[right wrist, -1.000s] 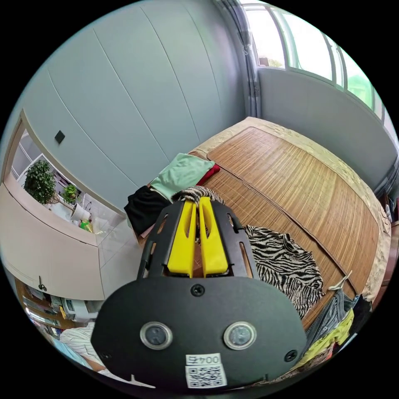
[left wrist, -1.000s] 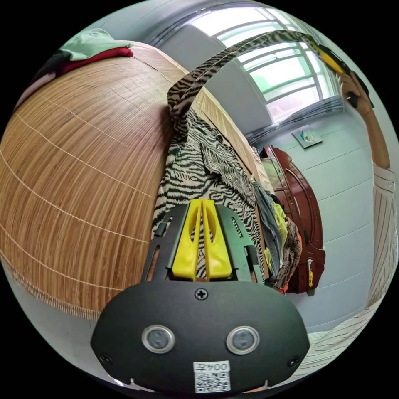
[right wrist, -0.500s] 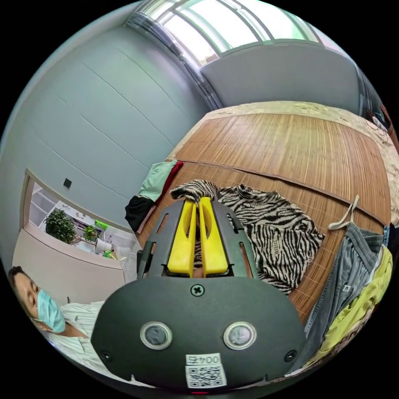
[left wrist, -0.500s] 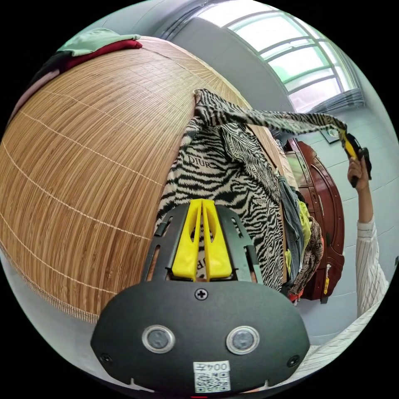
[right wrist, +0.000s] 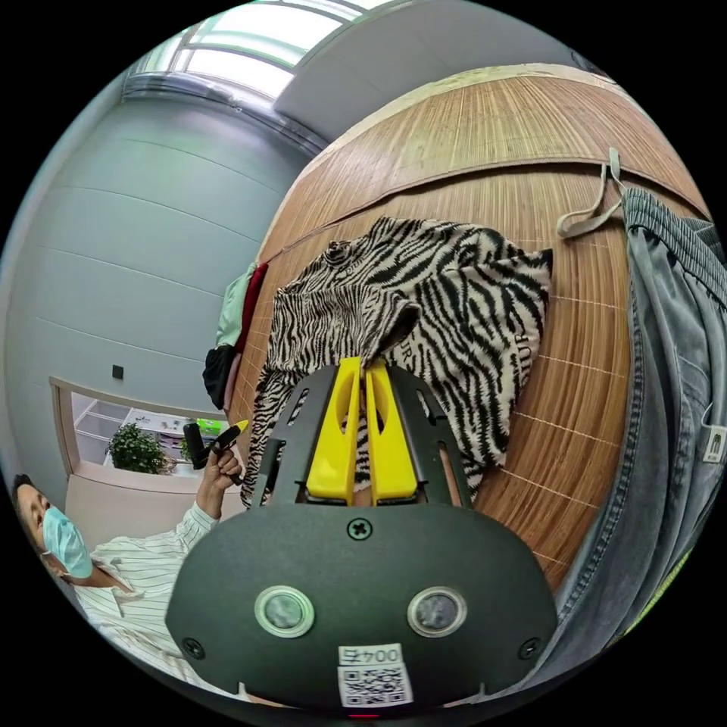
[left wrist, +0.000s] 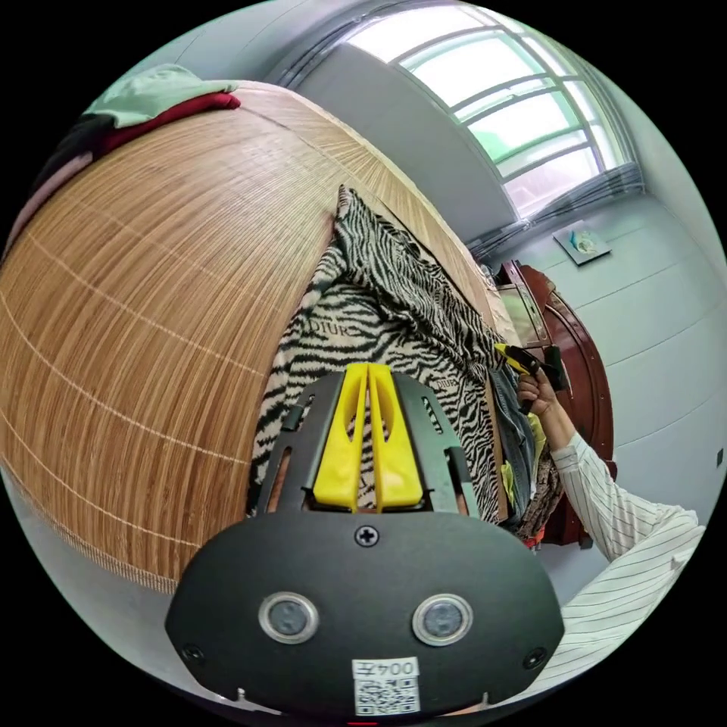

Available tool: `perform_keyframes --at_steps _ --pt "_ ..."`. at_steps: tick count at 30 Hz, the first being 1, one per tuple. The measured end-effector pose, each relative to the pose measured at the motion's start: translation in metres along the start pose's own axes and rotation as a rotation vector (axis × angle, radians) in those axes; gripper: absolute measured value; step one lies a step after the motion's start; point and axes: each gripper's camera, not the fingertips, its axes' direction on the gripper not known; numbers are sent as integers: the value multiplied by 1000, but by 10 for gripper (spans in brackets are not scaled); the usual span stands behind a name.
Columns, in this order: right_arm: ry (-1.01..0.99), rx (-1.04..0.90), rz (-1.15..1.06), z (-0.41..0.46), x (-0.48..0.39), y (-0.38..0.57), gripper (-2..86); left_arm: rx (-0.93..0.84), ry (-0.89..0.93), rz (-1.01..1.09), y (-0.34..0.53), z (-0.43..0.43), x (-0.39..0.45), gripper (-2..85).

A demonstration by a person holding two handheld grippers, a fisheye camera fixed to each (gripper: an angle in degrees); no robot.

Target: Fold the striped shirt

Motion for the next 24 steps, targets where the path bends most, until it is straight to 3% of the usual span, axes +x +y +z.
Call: perform_keyframes --at_steps 9,18,24 --pt "-198 129 -151 -12 -109 -61 -7 -144 -46 182 -69 95 25 1" --pt "-233 150 -331 7 -245 -107 -7 -19 -122 75 -76 109 -7 1" --pt "-217 136 -374 29 -275 -122 -7 54 -180 7 -90 101 -32 2"
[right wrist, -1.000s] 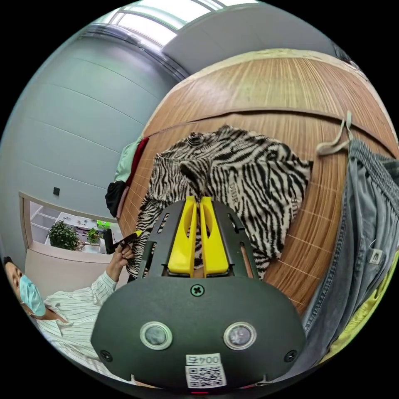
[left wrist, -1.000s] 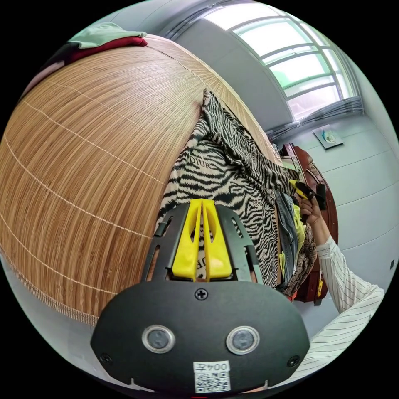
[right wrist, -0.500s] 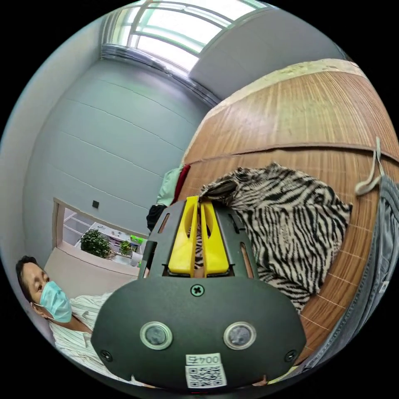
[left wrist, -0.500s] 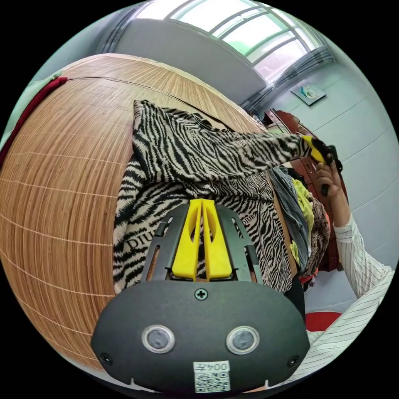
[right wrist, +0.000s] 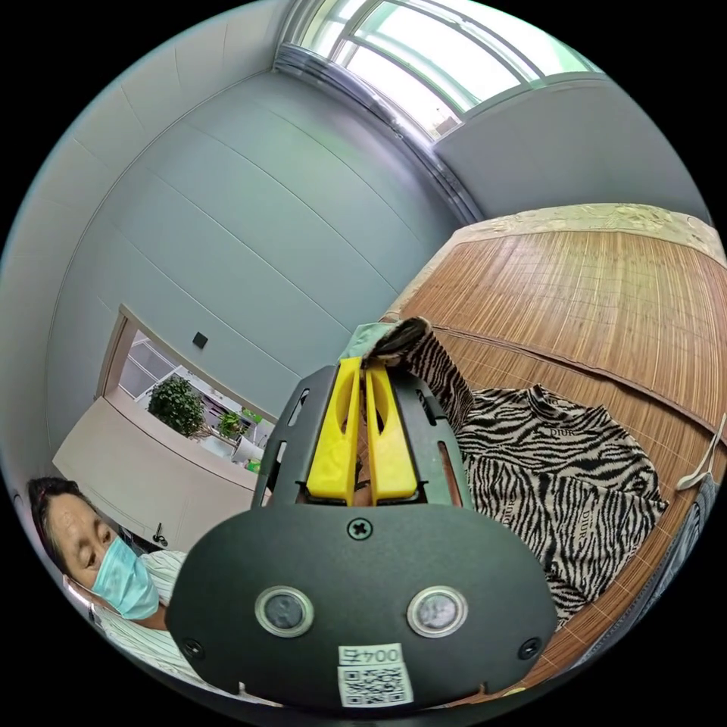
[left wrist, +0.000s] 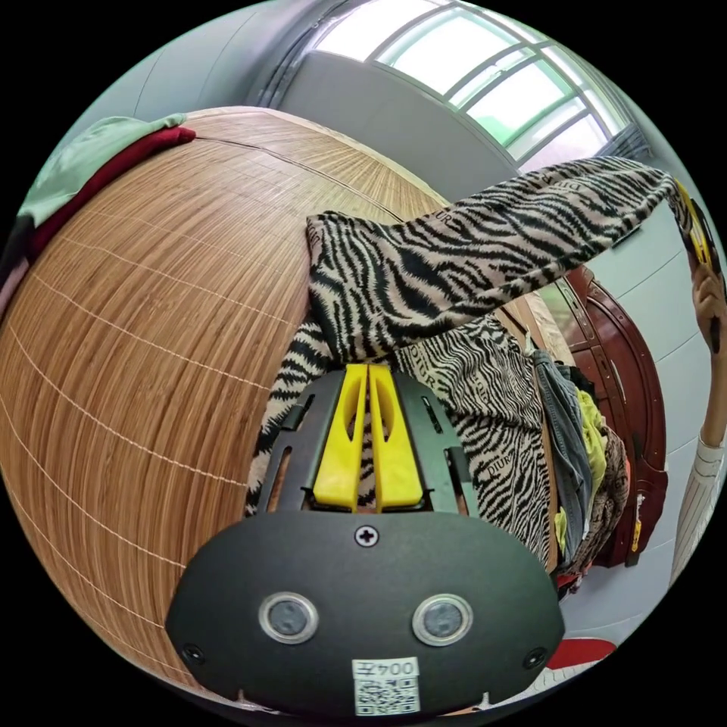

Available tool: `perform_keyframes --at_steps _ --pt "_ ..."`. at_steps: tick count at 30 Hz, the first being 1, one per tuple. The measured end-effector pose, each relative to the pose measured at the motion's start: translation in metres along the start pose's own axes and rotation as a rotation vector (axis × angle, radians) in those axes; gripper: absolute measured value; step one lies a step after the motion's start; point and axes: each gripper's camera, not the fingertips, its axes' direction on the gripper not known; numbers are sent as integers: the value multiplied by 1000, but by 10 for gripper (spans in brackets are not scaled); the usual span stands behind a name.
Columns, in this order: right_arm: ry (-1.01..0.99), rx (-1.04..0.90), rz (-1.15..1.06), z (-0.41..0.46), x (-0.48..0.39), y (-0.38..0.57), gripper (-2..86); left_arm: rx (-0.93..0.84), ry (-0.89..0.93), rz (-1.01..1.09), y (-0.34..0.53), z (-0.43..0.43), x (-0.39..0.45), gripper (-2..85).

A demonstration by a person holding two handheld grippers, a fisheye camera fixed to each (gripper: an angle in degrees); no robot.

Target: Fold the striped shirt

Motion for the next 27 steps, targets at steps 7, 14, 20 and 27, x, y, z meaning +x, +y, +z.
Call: perform_keyframes --at_steps 7,14,20,27 --pt "88 -16 42 -14 52 26 -7 112 -43 -166 4 -19 -52 2" --pt "144 -127 354 -12 205 144 -5 90 45 -240 6 -12 -87 2" --pt "59 -115 624 12 291 228 9 74 56 -249 1 -8 -99 1" --pt "165 -4 606 -4 265 235 72 110 82 -276 0 -29 -108 2"
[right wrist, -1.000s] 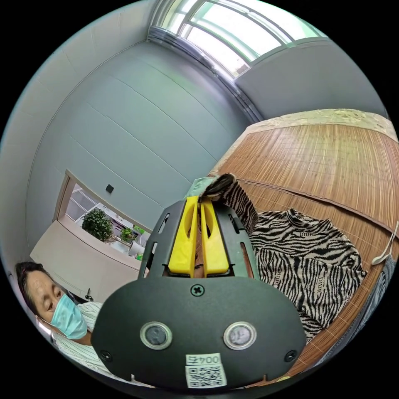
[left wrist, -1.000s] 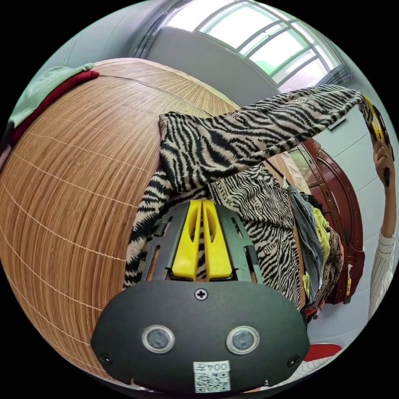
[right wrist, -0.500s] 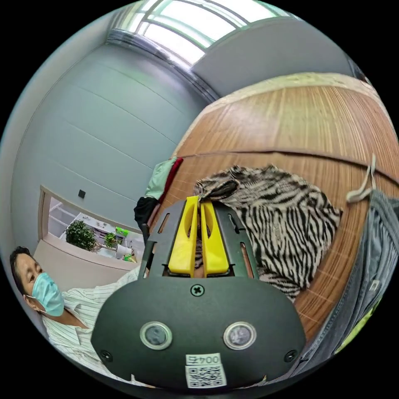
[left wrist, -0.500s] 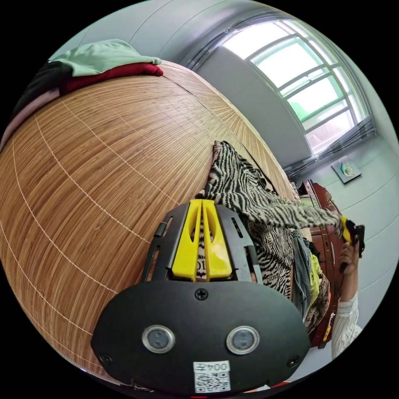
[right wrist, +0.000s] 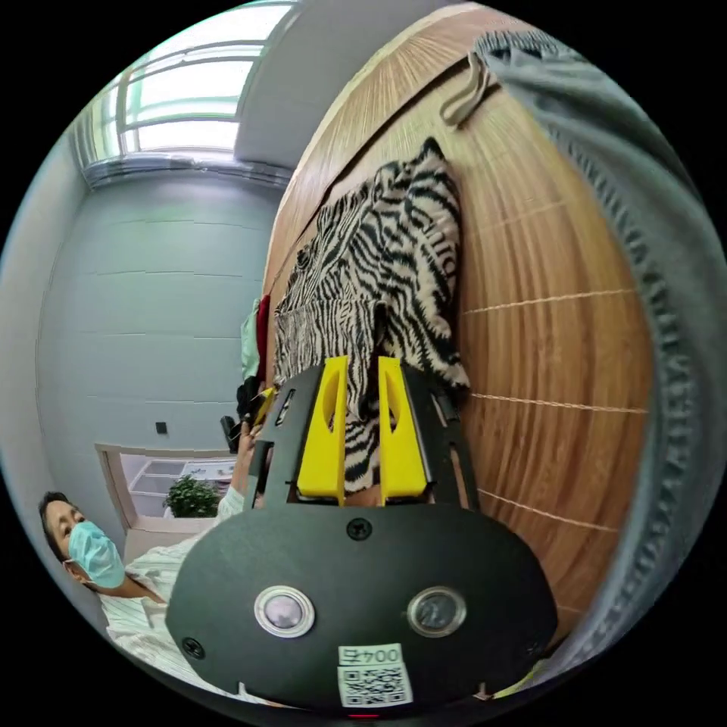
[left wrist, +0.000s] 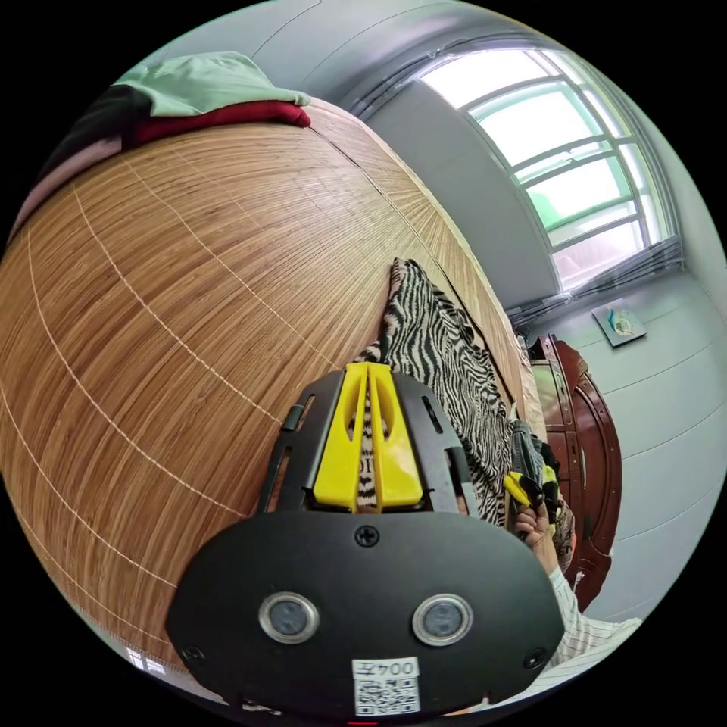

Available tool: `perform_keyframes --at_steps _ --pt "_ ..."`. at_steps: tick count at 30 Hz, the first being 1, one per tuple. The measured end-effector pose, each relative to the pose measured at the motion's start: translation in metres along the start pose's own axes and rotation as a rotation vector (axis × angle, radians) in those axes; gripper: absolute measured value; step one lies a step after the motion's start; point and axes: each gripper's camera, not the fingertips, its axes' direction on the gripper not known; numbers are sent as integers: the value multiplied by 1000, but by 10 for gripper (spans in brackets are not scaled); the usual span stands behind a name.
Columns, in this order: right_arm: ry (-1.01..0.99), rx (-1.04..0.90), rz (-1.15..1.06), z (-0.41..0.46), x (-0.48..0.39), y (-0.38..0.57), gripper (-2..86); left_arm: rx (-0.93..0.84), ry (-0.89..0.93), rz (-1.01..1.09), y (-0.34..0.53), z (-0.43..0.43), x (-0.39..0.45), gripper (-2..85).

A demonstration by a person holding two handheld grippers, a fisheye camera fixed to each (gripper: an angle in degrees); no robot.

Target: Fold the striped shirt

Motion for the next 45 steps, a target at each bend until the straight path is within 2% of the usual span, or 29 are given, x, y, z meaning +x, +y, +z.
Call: perform_keyframes --at_steps 2,4,6,8,11,12,14,17,20,23,26,30,32,34,41,45 --pt "118 113 -20 -14 -22 7 62 32 28 53 -5 -3 14 2" --pt "205 196 -131 -12 -56 12 33 37 92 139 -9 8 32 2" --pt "248 171 -274 19 -94 8 4 10 110 210 -15 28 50 1" --pt "298 125 -309 50 -110 0 -2 -37 74 233 -22 61 59 1" --pt "540 70 -341 96 -119 -8 -1 -121 -48 178 -25 98 44 1" --pt "575 49 -372 108 -120 -7 1 -133 -23 154 -26 101 39 1" --pt "556 63 -379 104 -128 -4 11 -122 35 116 -28 103 32 1" --pt "473 207 -399 75 -137 9 60 -114 22 181 -21 101 43 1" --pt "481 162 -327 71 -123 10 79 -83 14 214 -10 103 45 1" --pt "483 145 -314 79 -122 13 86 -85 54 133 -7 112 32 1" --pt "540 161 -366 89 -140 14 89 -89 119 74 -2 123 22 1" --pt "671 145 -448 107 -163 13 86 -64 91 86 8 128 35 2" --pt "676 95 -434 113 -163 9 84 6 139 199 15 120 62 4" --pt "667 85 -421 114 -161 7 83 -1 146 322 16 126 91 6" --pt "713 72 -465 115 -171 8 42 -146 0 963 40 216 239 53" --pt "689 53 -464 109 -169 3 39 -273 -124 1233 67 273 298 76"
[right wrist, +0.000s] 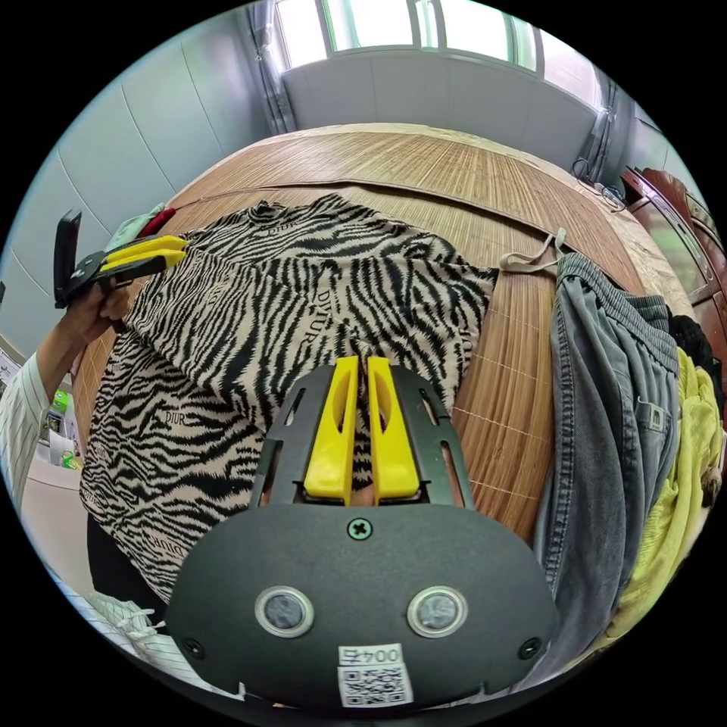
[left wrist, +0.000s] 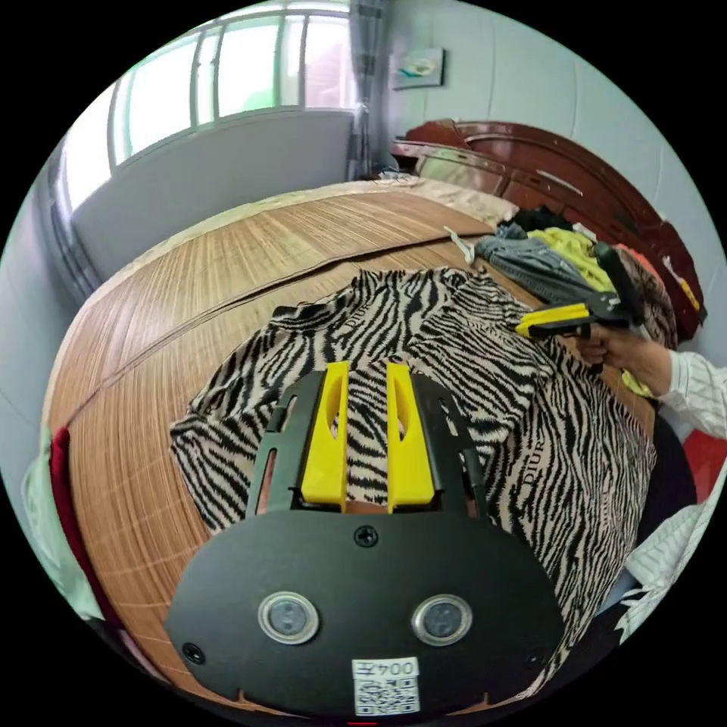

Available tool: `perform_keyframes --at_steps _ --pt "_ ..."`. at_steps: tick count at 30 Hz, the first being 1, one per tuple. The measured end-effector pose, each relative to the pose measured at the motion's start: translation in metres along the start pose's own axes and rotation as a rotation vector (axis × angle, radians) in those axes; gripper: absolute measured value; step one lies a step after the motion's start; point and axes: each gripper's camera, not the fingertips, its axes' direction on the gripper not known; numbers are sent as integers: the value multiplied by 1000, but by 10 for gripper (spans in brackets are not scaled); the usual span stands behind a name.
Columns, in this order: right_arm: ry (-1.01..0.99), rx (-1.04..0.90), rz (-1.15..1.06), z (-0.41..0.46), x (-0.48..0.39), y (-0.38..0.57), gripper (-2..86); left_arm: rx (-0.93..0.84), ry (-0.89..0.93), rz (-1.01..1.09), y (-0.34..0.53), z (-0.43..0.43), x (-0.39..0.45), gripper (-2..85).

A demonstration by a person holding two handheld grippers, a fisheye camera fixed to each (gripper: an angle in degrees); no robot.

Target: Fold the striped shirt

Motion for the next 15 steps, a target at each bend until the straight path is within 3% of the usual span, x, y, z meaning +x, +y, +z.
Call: perform_keyframes --at_steps 5,15 --pt "-54 -16 9 0 15 0 60 -176 -59 226 -46 59 45 87" --pt "-122 -6 -3 -4 50 7 86 -232 7 267 -77 109 56 81"
